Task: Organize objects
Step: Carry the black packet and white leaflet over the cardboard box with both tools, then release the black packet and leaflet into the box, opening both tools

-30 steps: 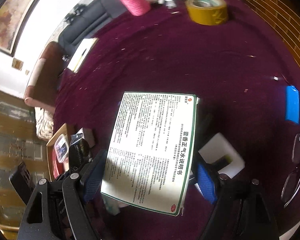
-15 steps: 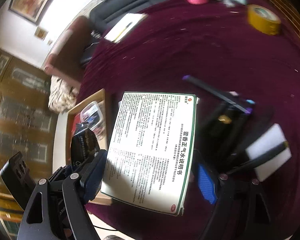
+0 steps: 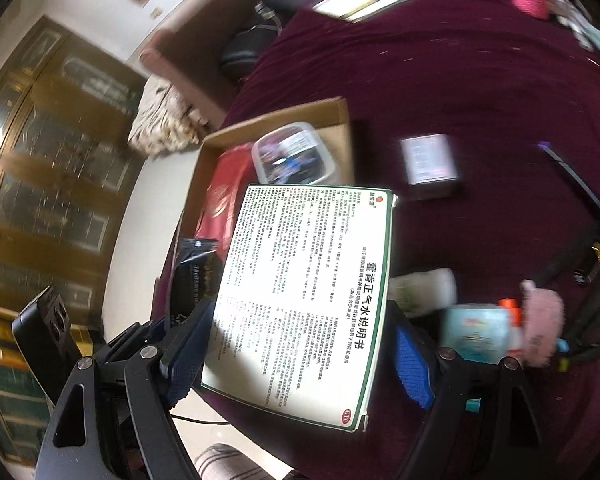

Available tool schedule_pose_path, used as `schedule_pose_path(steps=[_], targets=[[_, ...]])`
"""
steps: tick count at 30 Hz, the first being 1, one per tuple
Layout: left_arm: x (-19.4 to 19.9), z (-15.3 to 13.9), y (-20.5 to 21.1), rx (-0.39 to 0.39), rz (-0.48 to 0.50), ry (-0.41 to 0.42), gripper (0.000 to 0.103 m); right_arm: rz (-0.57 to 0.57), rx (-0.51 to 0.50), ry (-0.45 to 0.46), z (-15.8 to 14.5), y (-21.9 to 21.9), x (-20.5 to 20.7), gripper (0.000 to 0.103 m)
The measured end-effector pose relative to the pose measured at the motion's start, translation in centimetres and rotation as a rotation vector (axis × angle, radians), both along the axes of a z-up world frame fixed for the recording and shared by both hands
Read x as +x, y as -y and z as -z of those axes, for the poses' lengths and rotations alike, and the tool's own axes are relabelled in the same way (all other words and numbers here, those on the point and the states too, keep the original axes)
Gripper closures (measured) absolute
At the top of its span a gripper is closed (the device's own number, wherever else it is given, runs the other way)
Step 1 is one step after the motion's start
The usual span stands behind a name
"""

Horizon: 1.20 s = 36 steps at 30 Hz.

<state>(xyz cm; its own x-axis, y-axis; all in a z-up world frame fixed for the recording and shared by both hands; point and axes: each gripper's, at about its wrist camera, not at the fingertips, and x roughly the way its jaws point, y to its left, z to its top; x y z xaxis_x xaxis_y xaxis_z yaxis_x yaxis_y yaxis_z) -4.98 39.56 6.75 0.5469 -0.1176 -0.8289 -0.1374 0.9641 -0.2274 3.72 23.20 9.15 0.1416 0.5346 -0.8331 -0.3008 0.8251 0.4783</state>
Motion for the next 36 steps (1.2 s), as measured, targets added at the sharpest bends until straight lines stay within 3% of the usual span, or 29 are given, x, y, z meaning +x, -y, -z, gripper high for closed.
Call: schedule_pose_path(steps=[12,30,33,36], targets=[[-1.3,2.3,-3.8,0.011,-0.017,-0.055,0.069,-0.073,-0.073,-0.022,3.7,-6.2,0.0,0.016],[-1.9,4.3,-4.4,-0.011,-0.008,-0.114,0.069,-0.062,-0.154,-0.027,6.2,-8.2,1.5,0.016],[-2.0,4.2,-4.3,-0.013,-0.001,-0.114,0.067,-0.058,-0.16,-0.047,6.6,-8.1,1.5,0.015],[-2.2,4.1,-4.2,-0.014,0.0,-0.111,0.057,-0.055,-0.169,-0.059,6.4,-7.9,1.5,0.015]])
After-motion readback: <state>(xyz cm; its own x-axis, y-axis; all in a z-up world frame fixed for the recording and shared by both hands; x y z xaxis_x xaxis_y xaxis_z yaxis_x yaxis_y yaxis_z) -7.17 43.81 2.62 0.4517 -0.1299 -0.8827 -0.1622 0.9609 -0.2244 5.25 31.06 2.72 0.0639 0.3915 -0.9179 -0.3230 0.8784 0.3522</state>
